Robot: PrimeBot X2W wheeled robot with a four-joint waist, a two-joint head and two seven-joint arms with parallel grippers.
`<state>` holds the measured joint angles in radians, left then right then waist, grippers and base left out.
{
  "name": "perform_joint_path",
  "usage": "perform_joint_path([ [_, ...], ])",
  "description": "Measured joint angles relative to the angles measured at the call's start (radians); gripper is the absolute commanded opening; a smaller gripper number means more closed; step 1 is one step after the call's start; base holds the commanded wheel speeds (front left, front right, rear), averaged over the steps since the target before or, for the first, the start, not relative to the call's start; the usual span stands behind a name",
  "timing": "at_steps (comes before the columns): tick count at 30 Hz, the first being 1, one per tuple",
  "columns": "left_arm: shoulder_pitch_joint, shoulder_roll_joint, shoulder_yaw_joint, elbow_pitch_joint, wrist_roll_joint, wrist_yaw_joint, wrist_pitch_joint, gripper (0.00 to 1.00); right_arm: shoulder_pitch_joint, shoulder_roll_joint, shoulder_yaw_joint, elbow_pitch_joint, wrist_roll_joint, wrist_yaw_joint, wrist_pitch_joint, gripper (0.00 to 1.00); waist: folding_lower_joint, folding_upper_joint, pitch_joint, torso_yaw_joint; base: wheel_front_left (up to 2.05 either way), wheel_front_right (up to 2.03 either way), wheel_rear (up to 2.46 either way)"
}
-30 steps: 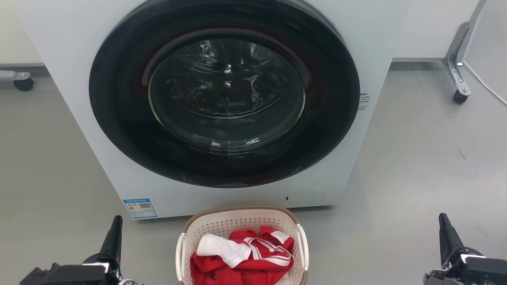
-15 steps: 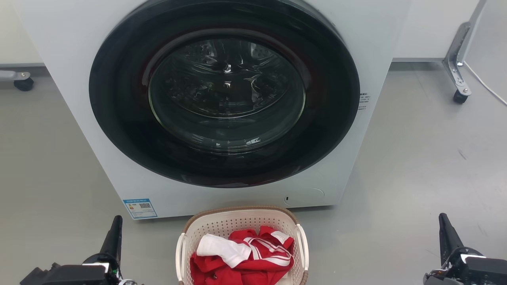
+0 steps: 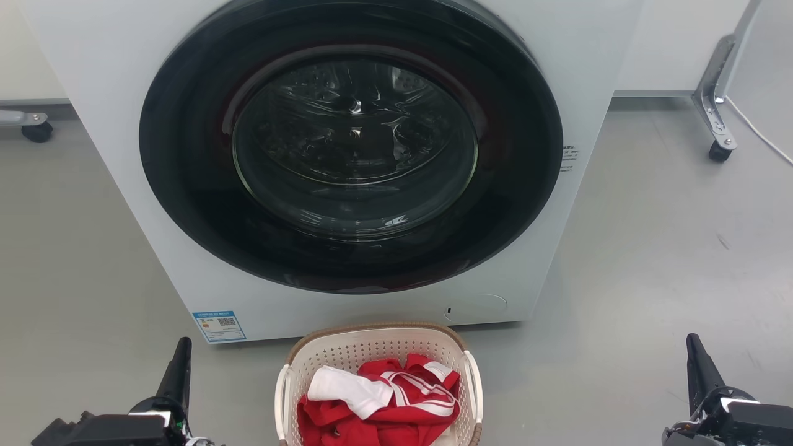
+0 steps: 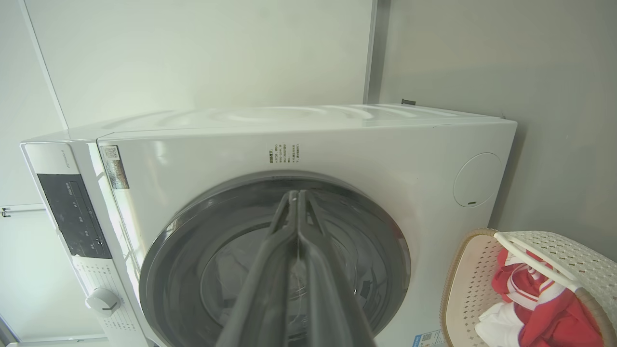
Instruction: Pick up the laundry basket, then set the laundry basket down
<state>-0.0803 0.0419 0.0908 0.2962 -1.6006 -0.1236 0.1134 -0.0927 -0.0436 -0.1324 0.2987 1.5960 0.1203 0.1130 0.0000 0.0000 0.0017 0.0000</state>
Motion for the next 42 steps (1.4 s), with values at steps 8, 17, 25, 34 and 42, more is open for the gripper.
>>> perform_joint_path([
  [8, 0.0, 0.0, 0.0, 0.0, 0.0, 0.0, 0.0, 0.0, 0.0, 0.0, 0.0, 0.0, 0.0, 0.0, 0.0, 0.0, 0.0, 0.0, 0.0, 0.0, 0.0, 0.0, 0.0],
  [17, 0.0, 0.0, 0.0, 0.0, 0.0, 0.0, 0.0, 0.0, 0.0, 0.0, 0.0, 0.0, 0.0, 0.0, 0.0, 0.0, 0.0, 0.0, 0.0, 0.0, 0.0, 0.0, 0.0],
  [25, 0.0, 0.0, 0.0, 0.0, 0.0, 0.0, 0.0, 0.0, 0.0, 0.0, 0.0, 0.0, 0.0, 0.0, 0.0, 0.0, 0.0, 0.0, 0.0, 0.0, 0.0, 0.0, 0.0],
  [34, 0.0, 0.0, 0.0, 0.0, 0.0, 0.0, 0.0, 0.0, 0.0, 0.0, 0.0, 0.0, 0.001, 0.0, 0.0, 0.0, 0.0, 0.0, 0.0, 0.0, 0.0, 0.0, 0.0],
  [42, 0.0, 0.0, 0.0, 0.0, 0.0, 0.0, 0.0, 0.0, 0.0, 0.0, 0.0, 0.0, 0.001, 0.0, 0.0, 0.0, 0.0, 0.0, 0.0, 0.0, 0.0, 0.0, 0.0],
])
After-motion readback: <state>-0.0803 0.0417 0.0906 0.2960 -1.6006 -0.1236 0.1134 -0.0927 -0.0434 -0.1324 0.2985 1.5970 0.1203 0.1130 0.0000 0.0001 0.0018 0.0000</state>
